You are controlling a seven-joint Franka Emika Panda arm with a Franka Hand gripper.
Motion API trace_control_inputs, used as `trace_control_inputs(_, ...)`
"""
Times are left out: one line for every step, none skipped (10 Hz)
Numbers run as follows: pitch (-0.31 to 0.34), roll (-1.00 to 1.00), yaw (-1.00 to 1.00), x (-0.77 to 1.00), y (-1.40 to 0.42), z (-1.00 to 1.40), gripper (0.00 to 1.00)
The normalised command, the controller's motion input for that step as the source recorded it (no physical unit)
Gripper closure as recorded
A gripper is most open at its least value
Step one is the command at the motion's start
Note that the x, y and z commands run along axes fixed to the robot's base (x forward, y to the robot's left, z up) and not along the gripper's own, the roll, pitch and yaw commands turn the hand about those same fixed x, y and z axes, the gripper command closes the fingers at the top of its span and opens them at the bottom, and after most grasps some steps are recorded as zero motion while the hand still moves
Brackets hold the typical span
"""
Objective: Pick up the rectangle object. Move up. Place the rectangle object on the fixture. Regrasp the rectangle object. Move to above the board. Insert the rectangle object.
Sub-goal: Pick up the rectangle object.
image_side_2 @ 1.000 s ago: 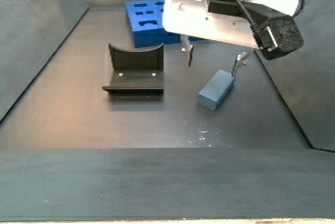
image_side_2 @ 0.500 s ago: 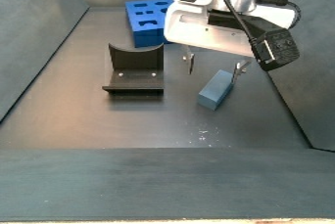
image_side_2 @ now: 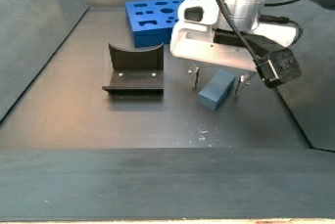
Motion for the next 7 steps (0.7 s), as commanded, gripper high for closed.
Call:
trace_control_inputs(0.0, 0.0, 0.0, 0.0, 0.0, 0.0, 1.0)
trace_control_inputs(0.0, 0.0, 0.0, 0.0, 0.0, 0.0, 1.0)
trace_control_inputs(0.0, 0.0, 0.0, 0.0, 0.0, 0.0, 1.0)
trace_control_inputs(0.0, 0.0, 0.0, 0.0, 0.0, 0.0, 1.0)
trace_control_inputs(0.0, 0.0, 0.0, 0.0, 0.0, 0.0, 1.0)
trace_control_inputs(0.0, 0.0, 0.0, 0.0, 0.0, 0.0, 1.0)
trace_control_inputs(0.0, 0.0, 0.0, 0.0, 0.0, 0.0, 1.0)
